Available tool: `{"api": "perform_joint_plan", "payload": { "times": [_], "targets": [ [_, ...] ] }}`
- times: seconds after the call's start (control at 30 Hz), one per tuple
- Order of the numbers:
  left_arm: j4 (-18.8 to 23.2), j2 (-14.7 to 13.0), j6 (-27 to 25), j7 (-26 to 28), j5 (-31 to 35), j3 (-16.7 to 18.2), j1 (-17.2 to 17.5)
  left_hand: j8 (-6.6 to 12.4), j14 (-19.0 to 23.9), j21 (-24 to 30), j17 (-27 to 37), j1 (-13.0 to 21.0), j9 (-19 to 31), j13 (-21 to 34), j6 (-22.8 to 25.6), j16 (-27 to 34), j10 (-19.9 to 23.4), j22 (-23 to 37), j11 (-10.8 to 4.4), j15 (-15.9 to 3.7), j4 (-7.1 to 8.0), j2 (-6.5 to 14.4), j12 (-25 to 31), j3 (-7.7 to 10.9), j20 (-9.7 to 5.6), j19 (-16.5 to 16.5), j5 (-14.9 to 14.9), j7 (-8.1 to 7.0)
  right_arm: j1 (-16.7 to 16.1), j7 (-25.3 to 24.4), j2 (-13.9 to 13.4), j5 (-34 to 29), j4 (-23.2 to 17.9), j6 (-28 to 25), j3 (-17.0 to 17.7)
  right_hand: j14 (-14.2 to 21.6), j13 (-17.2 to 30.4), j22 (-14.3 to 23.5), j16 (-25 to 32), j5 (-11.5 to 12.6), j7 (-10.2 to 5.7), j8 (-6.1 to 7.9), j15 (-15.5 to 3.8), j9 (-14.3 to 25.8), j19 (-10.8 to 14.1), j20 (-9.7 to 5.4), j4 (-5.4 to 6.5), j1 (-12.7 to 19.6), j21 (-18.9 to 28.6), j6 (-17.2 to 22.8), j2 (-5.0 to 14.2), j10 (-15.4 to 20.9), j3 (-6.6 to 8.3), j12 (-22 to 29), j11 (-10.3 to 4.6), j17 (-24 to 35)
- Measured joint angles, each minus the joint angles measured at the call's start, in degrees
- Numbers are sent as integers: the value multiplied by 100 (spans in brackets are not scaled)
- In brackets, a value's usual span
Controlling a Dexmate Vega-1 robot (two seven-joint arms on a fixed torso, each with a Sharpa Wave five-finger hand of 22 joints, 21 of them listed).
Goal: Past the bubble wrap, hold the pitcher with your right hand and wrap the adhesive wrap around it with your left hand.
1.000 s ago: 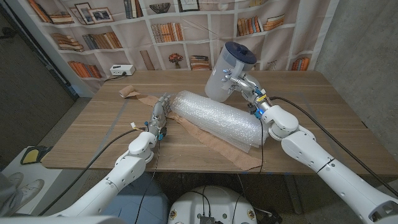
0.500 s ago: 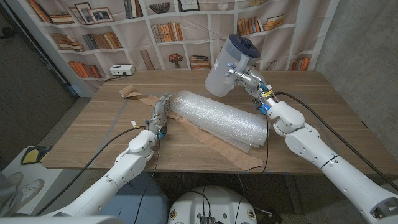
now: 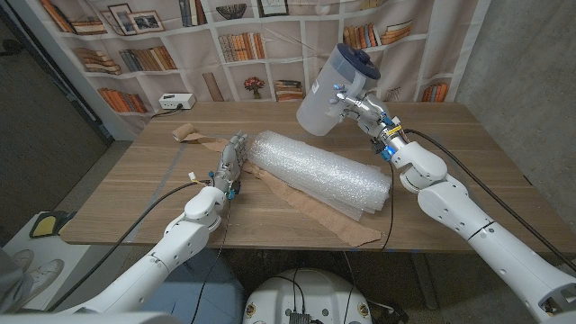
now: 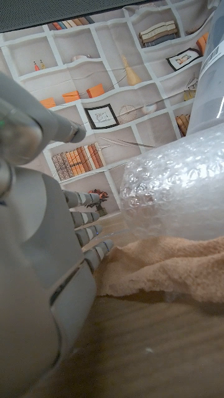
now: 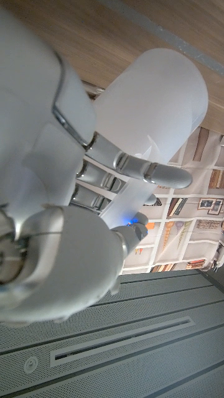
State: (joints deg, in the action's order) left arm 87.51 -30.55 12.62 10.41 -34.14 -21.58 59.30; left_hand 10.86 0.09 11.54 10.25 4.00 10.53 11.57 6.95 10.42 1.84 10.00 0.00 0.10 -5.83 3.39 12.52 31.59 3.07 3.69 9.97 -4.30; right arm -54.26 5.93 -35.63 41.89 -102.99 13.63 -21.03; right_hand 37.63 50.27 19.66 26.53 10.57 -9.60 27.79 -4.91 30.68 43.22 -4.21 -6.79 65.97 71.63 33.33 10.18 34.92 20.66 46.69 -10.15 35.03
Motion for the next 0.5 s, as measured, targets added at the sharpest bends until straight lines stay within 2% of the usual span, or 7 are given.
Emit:
{"api": "perform_joint_plan", "payload": {
  "times": [0.5],
  "targets": [
    [480, -128, 158, 517, 293, 238, 321, 0, 0, 0, 0, 0, 0, 0, 0, 0, 31, 0, 31, 0, 0, 0, 0, 0, 0, 0, 0, 0, 29, 420, 85, 676, 57, -86, 155, 27, 4, -164, 28, 0, -31, -12, 3, 28, 0, 0, 7, -57, 120, -31, -3, 3, 88, -11, -46, 62]
  ]
}}
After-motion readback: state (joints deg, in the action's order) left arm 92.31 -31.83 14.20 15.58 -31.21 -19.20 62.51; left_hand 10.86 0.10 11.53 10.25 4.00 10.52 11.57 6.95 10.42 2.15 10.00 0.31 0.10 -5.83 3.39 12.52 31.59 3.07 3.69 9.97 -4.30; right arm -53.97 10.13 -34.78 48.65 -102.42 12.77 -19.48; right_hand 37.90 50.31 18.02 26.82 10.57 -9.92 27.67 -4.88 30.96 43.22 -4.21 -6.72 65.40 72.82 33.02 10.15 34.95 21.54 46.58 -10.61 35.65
